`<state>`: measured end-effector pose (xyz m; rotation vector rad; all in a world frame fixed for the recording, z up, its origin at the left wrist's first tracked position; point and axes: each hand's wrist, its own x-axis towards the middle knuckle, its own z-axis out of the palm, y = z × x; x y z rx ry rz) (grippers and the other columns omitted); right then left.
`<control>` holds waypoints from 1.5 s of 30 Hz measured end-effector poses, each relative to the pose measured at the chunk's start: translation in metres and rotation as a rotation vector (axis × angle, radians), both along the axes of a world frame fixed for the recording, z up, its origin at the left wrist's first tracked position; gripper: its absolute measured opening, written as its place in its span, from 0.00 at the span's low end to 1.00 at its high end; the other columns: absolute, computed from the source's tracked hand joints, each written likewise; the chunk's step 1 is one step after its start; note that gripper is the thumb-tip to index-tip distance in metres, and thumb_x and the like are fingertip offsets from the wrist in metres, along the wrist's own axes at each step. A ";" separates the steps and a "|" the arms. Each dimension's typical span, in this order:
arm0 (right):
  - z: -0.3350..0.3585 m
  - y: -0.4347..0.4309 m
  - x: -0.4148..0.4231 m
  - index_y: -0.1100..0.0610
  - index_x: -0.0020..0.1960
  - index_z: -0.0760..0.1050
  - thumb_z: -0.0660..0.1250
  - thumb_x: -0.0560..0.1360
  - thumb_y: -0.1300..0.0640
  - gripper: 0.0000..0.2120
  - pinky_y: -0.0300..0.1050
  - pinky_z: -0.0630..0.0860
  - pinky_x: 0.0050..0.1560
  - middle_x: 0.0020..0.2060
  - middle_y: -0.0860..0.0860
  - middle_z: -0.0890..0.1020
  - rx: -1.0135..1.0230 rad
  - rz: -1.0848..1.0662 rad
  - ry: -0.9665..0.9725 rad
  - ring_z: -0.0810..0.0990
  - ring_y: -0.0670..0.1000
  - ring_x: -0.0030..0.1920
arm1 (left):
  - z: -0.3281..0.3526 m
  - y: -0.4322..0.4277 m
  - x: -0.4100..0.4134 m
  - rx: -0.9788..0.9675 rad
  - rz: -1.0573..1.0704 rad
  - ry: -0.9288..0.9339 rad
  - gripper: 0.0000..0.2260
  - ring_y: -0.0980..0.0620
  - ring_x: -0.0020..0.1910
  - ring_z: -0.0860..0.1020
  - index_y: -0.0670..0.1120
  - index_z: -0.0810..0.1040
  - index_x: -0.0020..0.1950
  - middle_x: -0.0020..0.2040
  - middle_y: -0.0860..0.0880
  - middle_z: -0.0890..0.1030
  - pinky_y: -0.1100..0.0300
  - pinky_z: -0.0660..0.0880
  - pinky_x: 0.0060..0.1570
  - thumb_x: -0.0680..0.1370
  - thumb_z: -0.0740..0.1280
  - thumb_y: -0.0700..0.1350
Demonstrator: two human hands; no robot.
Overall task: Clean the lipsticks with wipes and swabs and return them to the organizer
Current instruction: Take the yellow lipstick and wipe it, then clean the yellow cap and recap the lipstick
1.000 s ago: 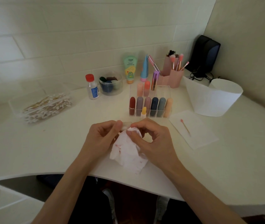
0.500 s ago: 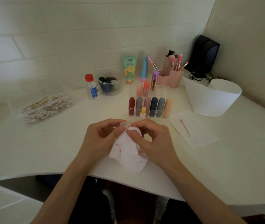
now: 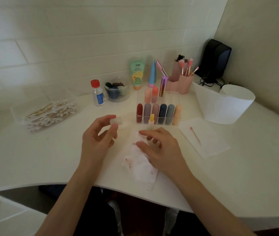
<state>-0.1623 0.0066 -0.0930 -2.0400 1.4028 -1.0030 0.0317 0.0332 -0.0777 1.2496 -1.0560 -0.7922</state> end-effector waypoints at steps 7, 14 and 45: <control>0.008 0.000 -0.010 0.52 0.52 0.84 0.71 0.79 0.51 0.06 0.30 0.70 0.46 0.43 0.44 0.82 -0.183 -0.161 -0.110 0.78 0.43 0.42 | -0.005 -0.004 -0.003 0.057 0.156 -0.326 0.06 0.55 0.43 0.81 0.56 0.82 0.55 0.50 0.58 0.83 0.63 0.77 0.46 0.79 0.70 0.50; 0.008 -0.019 -0.040 0.51 0.53 0.83 0.70 0.77 0.57 0.06 0.41 0.67 0.47 0.41 0.46 0.82 -0.082 -0.446 -0.053 0.77 0.51 0.47 | -0.009 0.001 0.009 0.147 0.312 -0.659 0.06 0.58 0.39 0.77 0.57 0.83 0.53 0.47 0.57 0.78 0.67 0.67 0.41 0.77 0.69 0.50; 0.017 -0.023 -0.067 0.53 0.51 0.80 0.69 0.80 0.60 0.03 0.42 0.76 0.48 0.41 0.44 0.85 -0.098 -0.547 -0.389 0.82 0.46 0.45 | 0.006 -0.043 -0.061 0.238 -0.040 -0.771 0.18 0.61 0.39 0.74 0.57 0.80 0.62 0.41 0.61 0.75 0.61 0.69 0.41 0.74 0.74 0.59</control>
